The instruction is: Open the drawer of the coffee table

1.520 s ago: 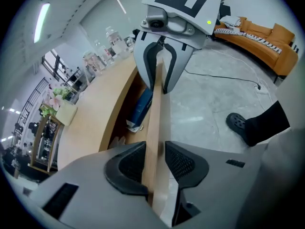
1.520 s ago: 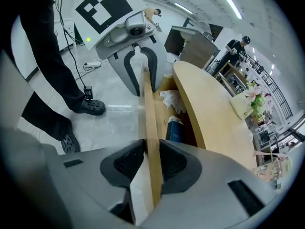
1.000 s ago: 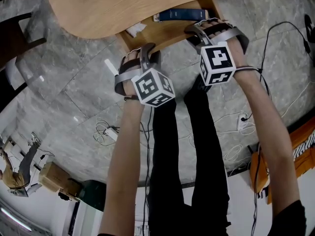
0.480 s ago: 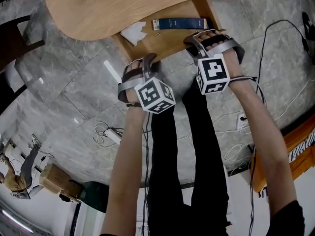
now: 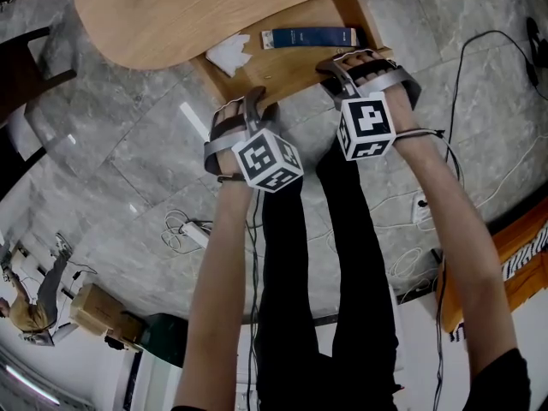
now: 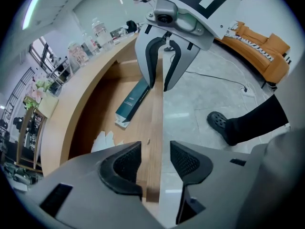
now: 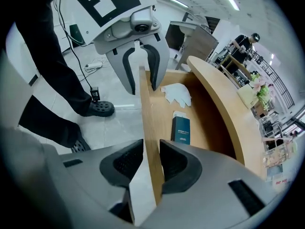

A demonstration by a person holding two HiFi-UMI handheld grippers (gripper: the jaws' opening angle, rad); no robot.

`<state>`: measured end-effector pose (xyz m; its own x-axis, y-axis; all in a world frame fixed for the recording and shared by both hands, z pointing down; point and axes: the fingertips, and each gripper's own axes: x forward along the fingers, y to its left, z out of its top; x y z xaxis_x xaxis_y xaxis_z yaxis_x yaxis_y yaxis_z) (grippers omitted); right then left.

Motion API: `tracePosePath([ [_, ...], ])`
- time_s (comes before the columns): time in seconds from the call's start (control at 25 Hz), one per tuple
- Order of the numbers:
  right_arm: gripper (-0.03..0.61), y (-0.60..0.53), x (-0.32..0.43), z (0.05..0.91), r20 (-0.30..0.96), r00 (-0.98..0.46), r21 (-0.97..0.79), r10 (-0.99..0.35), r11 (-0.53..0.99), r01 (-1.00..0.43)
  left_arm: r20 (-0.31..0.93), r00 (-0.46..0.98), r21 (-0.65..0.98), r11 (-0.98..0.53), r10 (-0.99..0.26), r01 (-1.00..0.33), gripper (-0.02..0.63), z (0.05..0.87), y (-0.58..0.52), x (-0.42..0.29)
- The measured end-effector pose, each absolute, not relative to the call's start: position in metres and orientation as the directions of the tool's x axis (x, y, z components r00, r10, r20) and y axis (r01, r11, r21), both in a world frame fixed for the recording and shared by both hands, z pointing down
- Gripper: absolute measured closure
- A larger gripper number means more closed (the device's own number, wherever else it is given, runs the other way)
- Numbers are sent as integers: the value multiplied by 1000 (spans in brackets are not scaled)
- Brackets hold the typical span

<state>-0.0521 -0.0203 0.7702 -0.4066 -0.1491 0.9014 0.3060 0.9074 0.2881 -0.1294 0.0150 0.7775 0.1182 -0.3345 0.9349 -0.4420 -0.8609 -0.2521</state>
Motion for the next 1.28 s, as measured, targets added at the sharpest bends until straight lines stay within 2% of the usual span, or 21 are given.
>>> tracePosePath([
  [0.04, 471, -19, -51, 772, 902, -407, 281, -146, 914, 294, 939, 117, -242, -863, -323, -444, 397, 779, 16, -130],
  [0.12, 415, -16, -49, 774, 905, -404, 259, -132, 925, 279, 944, 120, -226, -868, -307, -442, 365, 778, 18, -131],
  [0.32, 383, -15, -43, 764, 909, -394, 256, -140, 931, 260, 942, 131, -225, -873, -308, -432, 339, 762, 22, -132],
  [0.72, 385, -1, -40, 673, 901, -408, 238, -149, 956, 175, 924, 175, -203, -824, -340, -529, 345, 671, 51, -132],
  [1.12, 456, 48, -59, 515, 863, -466, 243, -196, 969, 42, 867, 271, -196, -786, -419, -586, 362, 526, 70, -130],
  [1.28, 474, 60, -73, 444, 845, -471, 274, -253, 961, -25, 838, 297, -220, -781, -459, -585, 396, 455, 83, -145],
])
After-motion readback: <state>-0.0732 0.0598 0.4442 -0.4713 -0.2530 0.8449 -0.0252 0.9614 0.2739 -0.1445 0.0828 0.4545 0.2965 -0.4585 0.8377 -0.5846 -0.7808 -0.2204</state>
